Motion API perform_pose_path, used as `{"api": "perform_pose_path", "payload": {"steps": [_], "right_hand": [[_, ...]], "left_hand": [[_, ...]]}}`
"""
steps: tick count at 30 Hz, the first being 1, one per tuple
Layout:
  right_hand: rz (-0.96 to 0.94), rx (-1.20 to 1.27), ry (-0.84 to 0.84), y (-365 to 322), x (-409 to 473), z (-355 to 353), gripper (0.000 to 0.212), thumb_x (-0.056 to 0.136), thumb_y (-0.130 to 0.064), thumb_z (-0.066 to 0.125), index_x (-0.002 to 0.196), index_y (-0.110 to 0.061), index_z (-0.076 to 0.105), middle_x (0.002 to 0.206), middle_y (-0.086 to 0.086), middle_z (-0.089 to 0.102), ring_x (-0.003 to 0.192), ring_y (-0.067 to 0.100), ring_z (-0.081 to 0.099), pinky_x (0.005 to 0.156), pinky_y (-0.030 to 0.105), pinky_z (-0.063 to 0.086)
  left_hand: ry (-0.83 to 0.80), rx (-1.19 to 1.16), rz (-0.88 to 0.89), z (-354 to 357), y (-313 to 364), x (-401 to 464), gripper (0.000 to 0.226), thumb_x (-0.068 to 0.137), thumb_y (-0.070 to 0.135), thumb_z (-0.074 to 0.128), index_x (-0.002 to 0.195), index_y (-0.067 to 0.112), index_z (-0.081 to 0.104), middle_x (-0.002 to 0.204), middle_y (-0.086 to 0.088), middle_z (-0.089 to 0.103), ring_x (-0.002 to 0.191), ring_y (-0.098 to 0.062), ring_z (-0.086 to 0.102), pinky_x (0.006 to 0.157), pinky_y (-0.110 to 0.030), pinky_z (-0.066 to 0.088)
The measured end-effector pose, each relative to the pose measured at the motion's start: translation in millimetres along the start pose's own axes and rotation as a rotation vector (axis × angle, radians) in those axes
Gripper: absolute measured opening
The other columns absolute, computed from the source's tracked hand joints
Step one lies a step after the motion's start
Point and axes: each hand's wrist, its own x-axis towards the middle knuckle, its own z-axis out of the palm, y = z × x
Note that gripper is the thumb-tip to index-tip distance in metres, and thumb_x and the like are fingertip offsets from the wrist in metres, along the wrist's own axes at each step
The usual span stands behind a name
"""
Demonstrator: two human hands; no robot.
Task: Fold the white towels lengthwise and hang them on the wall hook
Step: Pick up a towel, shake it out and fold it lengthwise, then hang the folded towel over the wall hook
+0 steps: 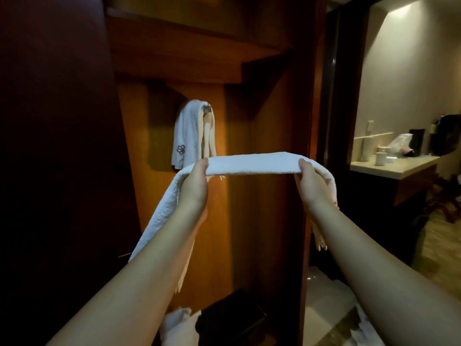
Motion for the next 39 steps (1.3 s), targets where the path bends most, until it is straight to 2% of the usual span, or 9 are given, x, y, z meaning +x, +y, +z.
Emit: {"api": "perform_pose_path", "payload": {"steps": [3, 6, 10, 15, 18, 23, 27, 33, 39], "right_hand": [[0.013, 0.117, 0.010, -8.9, 17.7, 22.0, 0.037, 0.084, -0.060, 0.059, 0.096, -0.029, 0.073, 0.090, -0.017, 0.076, 0.081, -0.001, 0.070, 0.077, 0.023, 0.048], [-0.006, 0.179, 0.065, -18.3, 38.8, 42.6, 0.048, 0.069, -0.068, 0.065, 0.104, -0.036, 0.068, 0.104, -0.012, 0.074, 0.093, 0.005, 0.071, 0.082, 0.026, 0.052], [-0.086, 0.147, -0.022, -30.3, 79.7, 72.8, 0.043, 0.077, -0.066, 0.062, 0.101, -0.032, 0.072, 0.110, -0.003, 0.074, 0.100, 0.017, 0.072, 0.096, 0.038, 0.054], [-0.102, 0.178, -0.085, -38.6, 148.9, 120.4, 0.031, 0.087, -0.060, 0.061, 0.082, -0.030, 0.054, 0.082, -0.009, 0.069, 0.079, 0.008, 0.068, 0.082, 0.029, 0.051], [-0.117, 0.121, -0.147, -53.7, 184.5, 149.4, 0.038, 0.097, -0.055, 0.055, 0.075, -0.024, 0.049, 0.072, -0.011, 0.061, 0.069, 0.004, 0.058, 0.069, 0.025, 0.043], [-0.162, 0.026, -0.293, -74.8, 247.0, 191.6, 0.058, 0.101, -0.057, 0.043, 0.136, -0.013, 0.059, 0.105, -0.009, 0.062, 0.101, 0.015, 0.057, 0.094, 0.028, 0.033], [-0.175, 0.102, -0.333, -81.1, 283.0, 226.2, 0.056, 0.098, -0.054, 0.054, 0.139, -0.015, 0.059, 0.142, 0.002, 0.059, 0.116, 0.015, 0.060, 0.101, 0.028, 0.043], [-0.109, 0.251, -0.285, -85.7, 320.3, 286.9, 0.059, 0.089, -0.059, 0.066, 0.132, -0.020, 0.058, 0.107, -0.005, 0.065, 0.075, 0.005, 0.057, 0.060, 0.017, 0.038], [-0.119, 0.201, -0.447, -93.5, 362.2, 338.3, 0.112, 0.064, -0.096, 0.051, 0.145, -0.020, 0.050, 0.142, 0.008, 0.054, 0.115, 0.024, 0.060, 0.092, 0.036, 0.048]], "left_hand": [[0.020, 0.067, 0.068, -1.5, 10.7, 24.8, 0.039, 0.087, 0.054, 0.056, 0.111, 0.026, 0.068, 0.111, -0.001, 0.071, 0.109, -0.020, 0.064, 0.097, -0.042, 0.052], [-0.003, 0.078, 0.127, -0.1, 20.0, 54.2, 0.031, 0.093, 0.056, 0.054, 0.102, 0.029, 0.066, 0.093, 0.008, 0.076, 0.095, -0.012, 0.070, 0.075, -0.030, 0.055], [0.012, 0.123, 0.134, 2.7, 29.6, 95.7, 0.062, 0.087, 0.070, 0.052, 0.128, 0.024, 0.060, 0.121, -0.004, 0.067, 0.111, -0.021, 0.065, 0.091, -0.041, 0.053], [0.016, 0.085, 0.232, 8.1, 36.8, 152.2, 0.035, 0.096, 0.058, 0.052, 0.098, 0.025, 0.064, 0.070, 0.017, 0.073, 0.062, 0.006, 0.068, 0.040, -0.011, 0.046], [0.023, 0.041, 0.260, 14.6, 44.0, 185.5, 0.035, 0.095, 0.053, 0.055, 0.099, 0.019, 0.063, 0.065, 0.014, 0.072, 0.060, 0.003, 0.069, 0.040, -0.011, 0.046], [0.053, -0.038, 0.314, 21.8, 54.4, 241.5, 0.035, 0.093, 0.051, 0.058, 0.102, 0.019, 0.065, 0.074, 0.008, 0.076, 0.074, -0.005, 0.073, 0.050, -0.012, 0.051], [0.097, -0.103, 0.377, 26.0, 56.2, 280.0, 0.041, 0.093, 0.053, 0.056, 0.104, 0.015, 0.067, 0.075, 0.003, 0.076, 0.077, -0.008, 0.074, 0.066, -0.021, 0.050], [0.070, -0.081, 0.421, 24.1, 69.0, 336.7, 0.046, 0.099, 0.053, 0.046, 0.099, 0.012, 0.067, 0.072, 0.000, 0.076, 0.070, -0.007, 0.073, 0.055, -0.018, 0.054], [0.071, -0.051, 0.381, 14.3, 85.5, 393.7, 0.054, 0.096, 0.061, 0.048, 0.099, 0.012, 0.071, 0.077, -0.003, 0.077, 0.069, -0.007, 0.073, 0.044, -0.013, 0.049]]}}
